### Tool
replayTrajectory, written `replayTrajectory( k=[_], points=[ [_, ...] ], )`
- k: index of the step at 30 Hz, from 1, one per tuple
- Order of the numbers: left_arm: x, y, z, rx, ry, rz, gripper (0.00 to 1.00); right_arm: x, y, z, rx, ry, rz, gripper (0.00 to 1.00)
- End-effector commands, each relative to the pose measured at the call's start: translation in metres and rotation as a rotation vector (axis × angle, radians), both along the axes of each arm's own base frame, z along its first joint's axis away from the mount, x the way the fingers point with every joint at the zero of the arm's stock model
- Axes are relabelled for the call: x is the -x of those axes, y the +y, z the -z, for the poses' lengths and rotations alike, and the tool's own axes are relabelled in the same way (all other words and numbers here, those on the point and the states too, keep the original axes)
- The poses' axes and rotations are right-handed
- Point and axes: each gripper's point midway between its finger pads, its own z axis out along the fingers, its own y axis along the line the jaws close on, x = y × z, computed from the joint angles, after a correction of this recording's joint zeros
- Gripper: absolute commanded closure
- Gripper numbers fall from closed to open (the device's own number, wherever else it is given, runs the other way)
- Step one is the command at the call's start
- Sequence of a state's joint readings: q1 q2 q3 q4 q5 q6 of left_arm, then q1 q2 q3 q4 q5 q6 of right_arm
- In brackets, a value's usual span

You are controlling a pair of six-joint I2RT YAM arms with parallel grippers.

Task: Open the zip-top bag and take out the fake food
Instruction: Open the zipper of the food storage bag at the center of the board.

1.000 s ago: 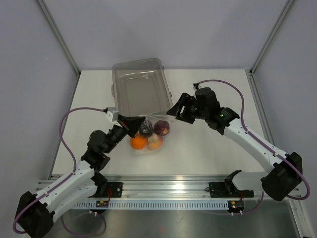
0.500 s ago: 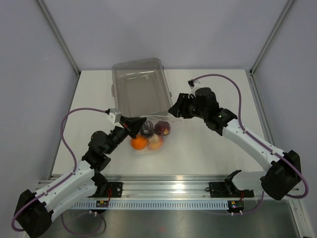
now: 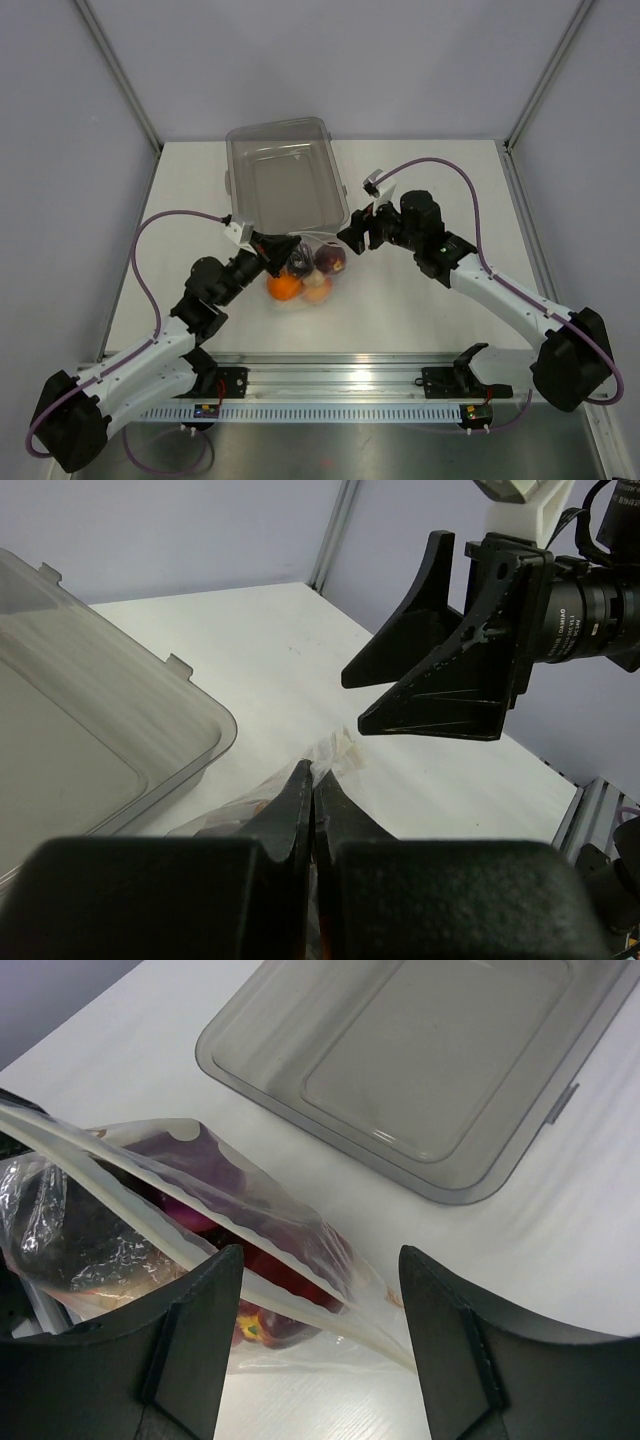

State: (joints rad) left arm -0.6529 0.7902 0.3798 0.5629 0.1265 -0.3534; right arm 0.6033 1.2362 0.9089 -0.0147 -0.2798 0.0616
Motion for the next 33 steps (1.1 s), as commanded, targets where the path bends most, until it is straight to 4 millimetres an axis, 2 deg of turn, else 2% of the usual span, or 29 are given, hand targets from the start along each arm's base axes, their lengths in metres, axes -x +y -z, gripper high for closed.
replayTrajectory(
  k=[1, 10, 14, 16, 31, 33],
  points=[
    [0.003, -0.004, -0.037, 0.038, -0.105, 0.027, 1.0, -0.001, 0.012, -0.034, -0.046, -0.206, -0.101, 0.29],
    [0.004, -0.003, -0.039, 0.039, -0.11, 0.025, 1.0, 0.003, 0.027, -0.022, -0.043, -0.201, -0.197, 0.34],
    [0.004, -0.003, -0.04, 0.042, -0.108, 0.023, 1.0, 0.006, 0.026, -0.023, -0.043, -0.207, -0.2, 0.37],
    [0.004, -0.002, -0.039, 0.041, -0.106, 0.021, 1.0, 0.007, 0.026, -0.022, -0.039, -0.206, -0.202, 0.43],
    [0.005, -0.002, -0.041, 0.05, -0.106, 0.023, 1.0, 0.006, 0.034, -0.001, 0.003, -0.156, -0.221, 0.46],
    [0.006, -0.002, -0.042, 0.052, -0.108, 0.026, 1.0, 0.005, 0.035, -0.001, 0.007, -0.152, -0.217, 0.5]
  ],
)
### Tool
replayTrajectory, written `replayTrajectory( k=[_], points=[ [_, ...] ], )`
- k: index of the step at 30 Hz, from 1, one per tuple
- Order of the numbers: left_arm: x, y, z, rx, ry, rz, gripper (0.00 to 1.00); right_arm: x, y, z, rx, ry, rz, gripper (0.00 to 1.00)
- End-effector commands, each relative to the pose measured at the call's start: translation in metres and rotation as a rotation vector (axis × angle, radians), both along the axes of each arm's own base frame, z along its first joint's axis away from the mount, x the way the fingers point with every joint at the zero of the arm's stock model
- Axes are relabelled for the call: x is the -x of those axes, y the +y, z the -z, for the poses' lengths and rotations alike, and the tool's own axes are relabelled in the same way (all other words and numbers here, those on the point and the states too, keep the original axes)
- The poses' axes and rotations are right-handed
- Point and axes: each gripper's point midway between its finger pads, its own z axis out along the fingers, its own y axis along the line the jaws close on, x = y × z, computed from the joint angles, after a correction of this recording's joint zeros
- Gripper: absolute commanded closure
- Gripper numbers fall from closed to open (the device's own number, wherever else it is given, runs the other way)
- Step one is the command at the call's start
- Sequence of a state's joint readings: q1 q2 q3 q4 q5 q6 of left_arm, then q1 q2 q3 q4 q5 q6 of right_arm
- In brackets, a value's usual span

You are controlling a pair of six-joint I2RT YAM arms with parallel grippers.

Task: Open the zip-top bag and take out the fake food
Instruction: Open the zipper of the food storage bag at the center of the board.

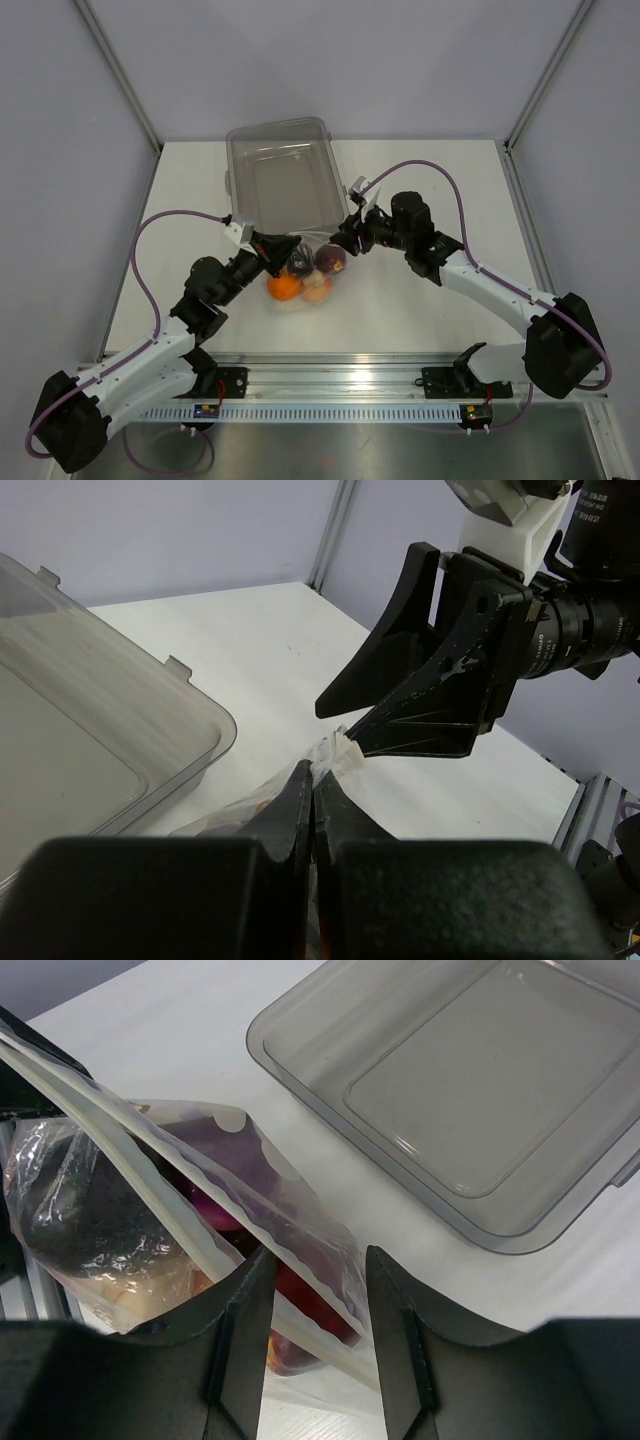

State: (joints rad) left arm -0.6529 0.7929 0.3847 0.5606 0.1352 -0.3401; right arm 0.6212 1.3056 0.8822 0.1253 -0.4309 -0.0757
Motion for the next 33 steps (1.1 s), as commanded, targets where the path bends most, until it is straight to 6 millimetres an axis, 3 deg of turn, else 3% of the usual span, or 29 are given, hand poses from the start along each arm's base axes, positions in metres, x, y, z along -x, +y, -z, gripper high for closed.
replayTrajectory(
  k=[1, 5, 6, 10, 14, 17, 21, 26, 30, 33],
  points=[
    [0.005, -0.001, -0.041, 0.065, -0.097, 0.021, 1.0, -0.002, 0.007, -0.003, 0.004, -0.018, -0.017, 0.52],
    [0.006, -0.001, -0.042, 0.066, -0.1, 0.025, 1.0, -0.004, 0.012, -0.004, 0.006, 0.003, -0.033, 0.66],
    [0.006, -0.001, -0.041, 0.065, -0.099, 0.024, 1.0, -0.003, 0.012, -0.002, 0.008, 0.013, -0.033, 0.77],
    [0.004, -0.001, -0.041, 0.066, -0.094, 0.017, 1.0, -0.003, 0.012, -0.007, 0.0, 0.03, -0.021, 1.0],
    [0.002, 0.001, -0.04, 0.076, -0.078, -0.003, 0.99, -0.002, 0.008, -0.016, -0.023, 0.053, 0.014, 1.0],
    [-0.003, 0.004, -0.037, 0.077, -0.055, -0.03, 0.92, -0.004, 0.001, -0.026, -0.049, 0.081, 0.087, 1.0],
    [-0.009, 0.004, -0.035, 0.072, -0.025, -0.051, 0.78, -0.002, -0.015, -0.037, -0.06, 0.149, 0.195, 1.0],
    [-0.01, 0.002, -0.036, 0.09, 0.004, -0.05, 0.48, -0.004, -0.043, -0.054, -0.081, 0.124, 0.348, 1.0],
    [-0.012, 0.005, -0.04, 0.146, 0.057, -0.073, 0.38, 0.004, -0.066, -0.07, -0.108, 0.113, 0.44, 1.0],
    [-0.015, 0.007, -0.038, 0.178, 0.128, -0.094, 0.27, 0.001, -0.089, -0.071, -0.091, 0.12, 0.568, 1.0]
  ],
)
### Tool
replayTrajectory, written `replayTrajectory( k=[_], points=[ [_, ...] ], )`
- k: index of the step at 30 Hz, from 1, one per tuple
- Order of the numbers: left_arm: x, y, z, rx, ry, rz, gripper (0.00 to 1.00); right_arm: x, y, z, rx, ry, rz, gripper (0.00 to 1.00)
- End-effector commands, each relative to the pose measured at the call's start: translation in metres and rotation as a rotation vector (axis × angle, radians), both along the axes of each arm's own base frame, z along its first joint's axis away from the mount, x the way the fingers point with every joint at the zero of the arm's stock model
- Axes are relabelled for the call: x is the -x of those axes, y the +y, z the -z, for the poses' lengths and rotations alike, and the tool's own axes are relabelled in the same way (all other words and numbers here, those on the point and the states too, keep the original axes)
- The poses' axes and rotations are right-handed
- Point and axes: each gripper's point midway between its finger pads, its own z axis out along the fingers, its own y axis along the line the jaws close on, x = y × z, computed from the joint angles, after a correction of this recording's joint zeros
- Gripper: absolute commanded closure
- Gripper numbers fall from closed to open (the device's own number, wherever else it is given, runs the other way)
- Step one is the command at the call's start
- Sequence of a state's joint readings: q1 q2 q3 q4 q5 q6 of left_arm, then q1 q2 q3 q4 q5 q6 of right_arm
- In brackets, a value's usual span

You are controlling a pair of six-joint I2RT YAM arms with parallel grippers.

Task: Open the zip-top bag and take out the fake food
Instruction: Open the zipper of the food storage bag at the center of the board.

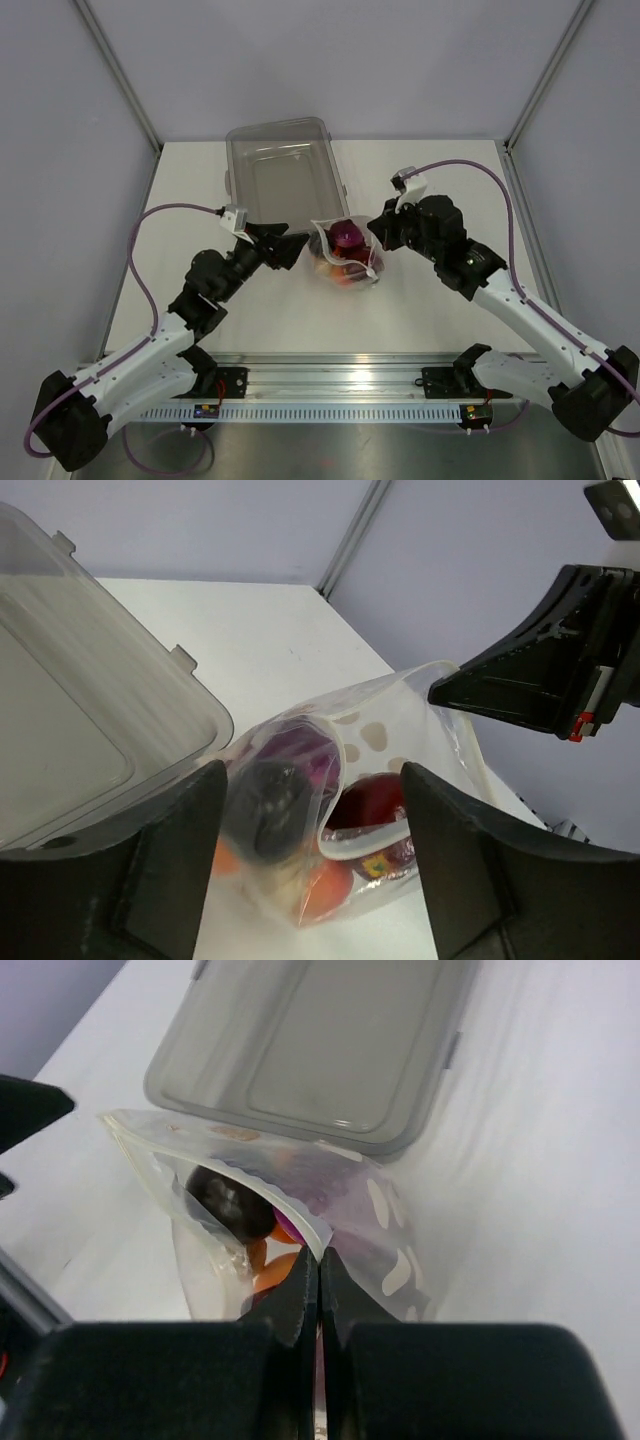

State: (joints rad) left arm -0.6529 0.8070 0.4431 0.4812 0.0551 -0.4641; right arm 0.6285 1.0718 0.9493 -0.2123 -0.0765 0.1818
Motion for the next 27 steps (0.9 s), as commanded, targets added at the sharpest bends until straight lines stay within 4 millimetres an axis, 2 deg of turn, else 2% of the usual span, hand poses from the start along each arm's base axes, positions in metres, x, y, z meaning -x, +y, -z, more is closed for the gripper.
replayTrajectory(
  k=[1, 2, 4, 6, 8, 9, 11, 12, 13, 16, 18, 25, 27],
  points=[
    [-0.006, 0.001, -0.027, 0.101, 0.026, -0.035, 0.24, -0.012, -0.035, -0.03, -0.01, -0.045, 0.224, 1.0],
    [-0.006, 0.0, -0.028, 0.127, 0.047, -0.031, 0.17, -0.012, -0.039, -0.029, -0.011, -0.034, 0.249, 1.0],
    [-0.01, -0.004, -0.022, 0.14, 0.085, -0.029, 0.09, -0.014, -0.049, -0.026, 0.002, -0.016, 0.309, 1.0],
    [-0.013, -0.01, -0.019, 0.169, 0.133, -0.02, 0.01, -0.014, -0.049, -0.024, -0.006, -0.001, 0.321, 1.0],
    [-0.015, -0.02, -0.006, 0.16, 0.188, 0.01, 0.01, -0.015, -0.048, -0.02, -0.01, 0.014, 0.324, 1.0],
    [-0.017, -0.023, -0.007, 0.158, 0.195, 0.017, 0.01, -0.015, -0.047, -0.017, -0.009, 0.017, 0.323, 1.0],
    [-0.02, -0.027, 0.009, 0.115, 0.254, 0.018, 0.01, -0.016, -0.045, -0.012, -0.006, 0.031, 0.326, 1.0],
    [-0.022, -0.029, 0.006, 0.101, 0.267, 0.014, 0.01, -0.017, -0.044, -0.011, -0.007, 0.034, 0.324, 1.0],
    [-0.023, -0.027, 0.018, 0.067, 0.315, -0.005, 0.01, -0.016, -0.042, -0.01, -0.011, 0.039, 0.315, 1.0],
    [-0.026, -0.022, 0.025, 0.088, 0.344, -0.045, 0.01, -0.016, -0.039, -0.008, -0.019, 0.044, 0.305, 1.0],
    [-0.025, -0.023, 0.024, 0.112, 0.343, -0.036, 0.01, -0.016, -0.039, -0.008, -0.028, 0.042, 0.308, 1.0],
    [-0.016, -0.038, 0.001, 0.196, 0.283, 0.07, 0.01, -0.012, -0.026, -0.01, -0.042, 0.041, 0.228, 1.0],
    [-0.016, -0.039, 0.0, 0.209, 0.28, 0.074, 0.04, -0.011, -0.022, -0.011, -0.055, 0.043, 0.212, 1.0]
  ],
)
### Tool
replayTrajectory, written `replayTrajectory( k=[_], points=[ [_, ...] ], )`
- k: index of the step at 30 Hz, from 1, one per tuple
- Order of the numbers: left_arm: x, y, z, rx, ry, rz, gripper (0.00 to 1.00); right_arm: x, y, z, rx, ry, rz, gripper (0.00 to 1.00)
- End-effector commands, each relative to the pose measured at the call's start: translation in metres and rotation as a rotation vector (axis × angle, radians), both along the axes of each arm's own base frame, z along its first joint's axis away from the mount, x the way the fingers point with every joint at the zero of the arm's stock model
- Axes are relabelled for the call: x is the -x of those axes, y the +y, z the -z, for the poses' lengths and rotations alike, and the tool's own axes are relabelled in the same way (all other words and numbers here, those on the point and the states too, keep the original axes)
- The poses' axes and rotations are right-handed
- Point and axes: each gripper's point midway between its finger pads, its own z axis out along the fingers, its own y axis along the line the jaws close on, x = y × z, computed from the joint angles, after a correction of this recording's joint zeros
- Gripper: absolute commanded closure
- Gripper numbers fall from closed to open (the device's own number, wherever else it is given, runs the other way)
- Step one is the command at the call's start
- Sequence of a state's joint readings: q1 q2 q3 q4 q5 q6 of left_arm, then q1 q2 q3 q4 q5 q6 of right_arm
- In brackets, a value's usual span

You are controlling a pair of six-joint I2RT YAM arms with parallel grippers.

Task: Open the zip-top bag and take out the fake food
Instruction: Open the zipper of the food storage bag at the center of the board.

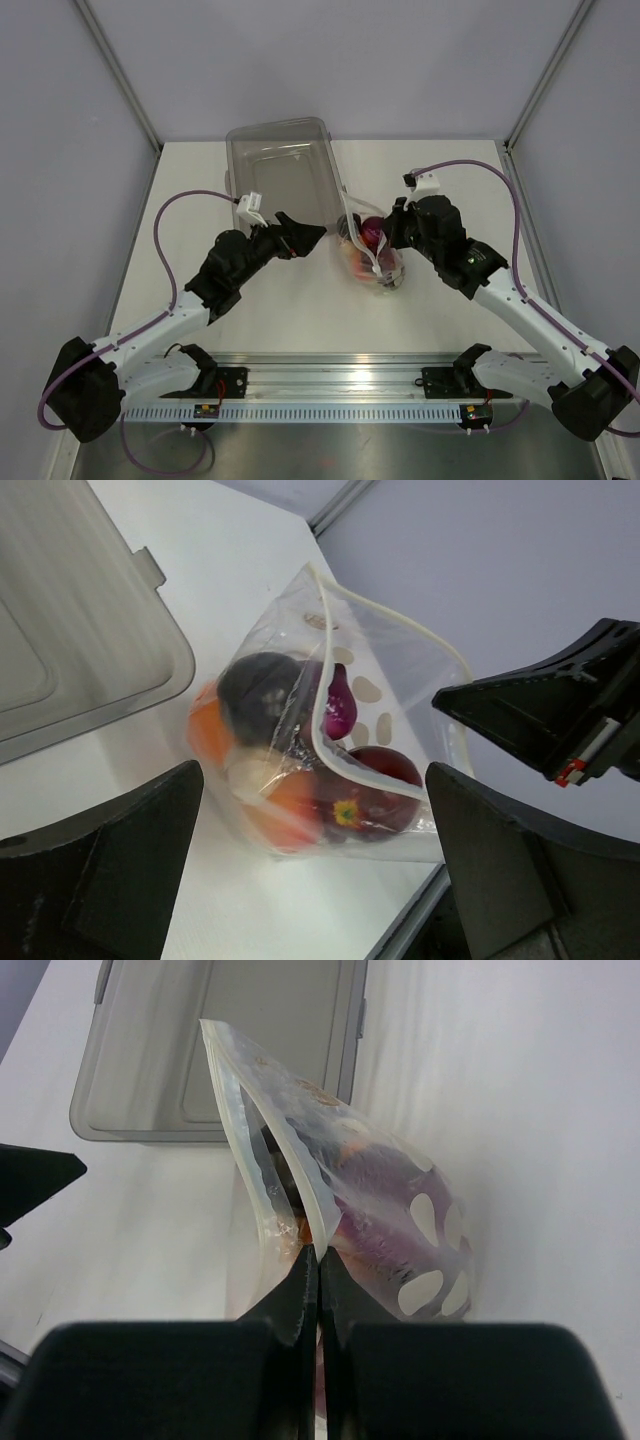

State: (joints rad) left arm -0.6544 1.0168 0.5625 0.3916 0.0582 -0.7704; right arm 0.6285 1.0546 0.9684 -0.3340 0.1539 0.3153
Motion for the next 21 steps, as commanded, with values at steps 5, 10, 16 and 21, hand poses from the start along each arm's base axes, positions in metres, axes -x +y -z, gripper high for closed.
replayTrajectory(
  k=[5, 10, 16, 21],
  points=[
    [0.007, -0.025, -0.023, 0.082, -0.058, 0.06, 0.07, 0.001, 0.02, -0.026, -0.097, -0.058, -0.074, 1.0],
    [0.011, -0.038, -0.017, 0.098, -0.036, 0.034, 0.12, -0.001, 0.019, -0.025, -0.102, -0.055, -0.06, 1.0],
    [0.011, -0.048, -0.004, 0.15, 0.032, 0.013, 0.18, -0.002, 0.019, -0.024, -0.109, -0.06, -0.053, 1.0],
    [0.009, -0.062, 0.01, 0.127, 0.056, 0.024, 0.25, -0.001, 0.021, -0.025, -0.119, -0.059, -0.059, 1.0]
  ],
)
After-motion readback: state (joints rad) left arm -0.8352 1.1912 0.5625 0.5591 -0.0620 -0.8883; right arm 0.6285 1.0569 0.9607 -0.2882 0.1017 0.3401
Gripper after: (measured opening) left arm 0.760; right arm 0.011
